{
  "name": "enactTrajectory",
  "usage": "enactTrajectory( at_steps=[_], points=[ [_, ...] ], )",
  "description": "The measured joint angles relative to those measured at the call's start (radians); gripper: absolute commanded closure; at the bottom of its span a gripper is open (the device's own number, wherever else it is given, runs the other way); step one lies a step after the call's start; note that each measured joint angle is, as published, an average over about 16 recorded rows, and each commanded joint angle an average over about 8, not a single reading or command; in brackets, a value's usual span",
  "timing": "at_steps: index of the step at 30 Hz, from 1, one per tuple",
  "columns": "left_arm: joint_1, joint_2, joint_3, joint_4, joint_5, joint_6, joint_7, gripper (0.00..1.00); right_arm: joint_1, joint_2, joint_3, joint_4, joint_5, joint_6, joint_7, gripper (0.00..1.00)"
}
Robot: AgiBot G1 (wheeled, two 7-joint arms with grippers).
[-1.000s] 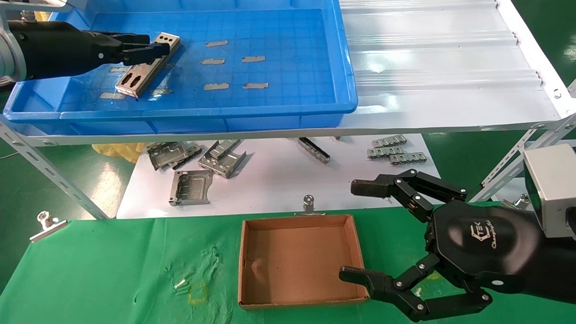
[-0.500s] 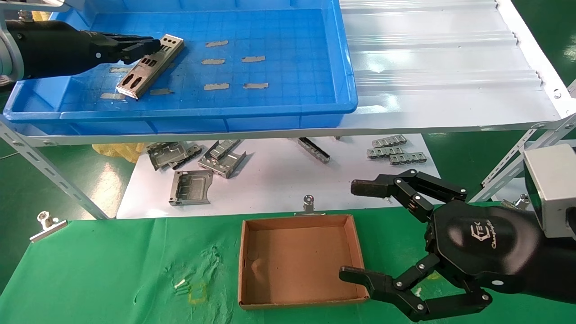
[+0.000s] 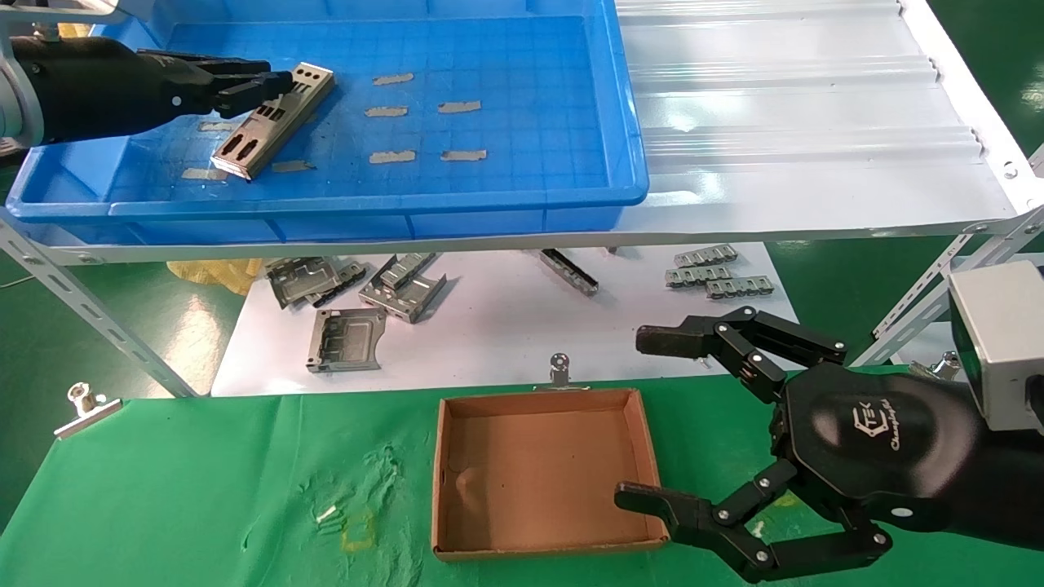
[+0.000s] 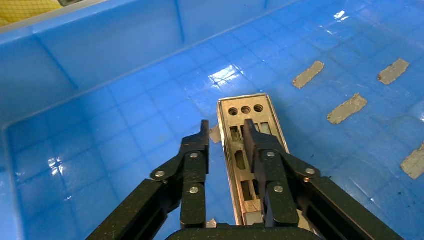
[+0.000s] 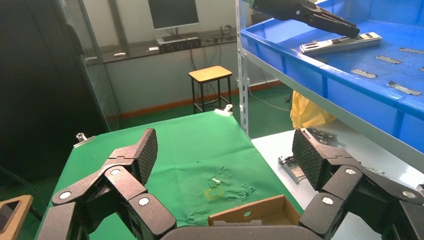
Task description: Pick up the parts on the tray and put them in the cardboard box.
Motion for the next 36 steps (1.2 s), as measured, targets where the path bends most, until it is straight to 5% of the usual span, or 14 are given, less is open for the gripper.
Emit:
enactTrajectory(
  at_steps=[25,33,36],
  points=[
    [-0.006,-0.005,-0.005,0.003,-0.009,0.088,0.002,0.02,0.000,0.000,0.000,0.000,0.000,0.000,0.000,0.00],
    [-0.007,-0.002,-0.002,0.006,-0.004,0.096,0.004,0.97,0.000,0.000,0.000,0.000,0.000,0.000,0.000,0.00],
    [-0.008,0.000,-0.001,0.008,-0.003,0.093,0.003,1.00,0.000,0.000,0.000,0.000,0.000,0.000,0.000,0.00]
  ],
)
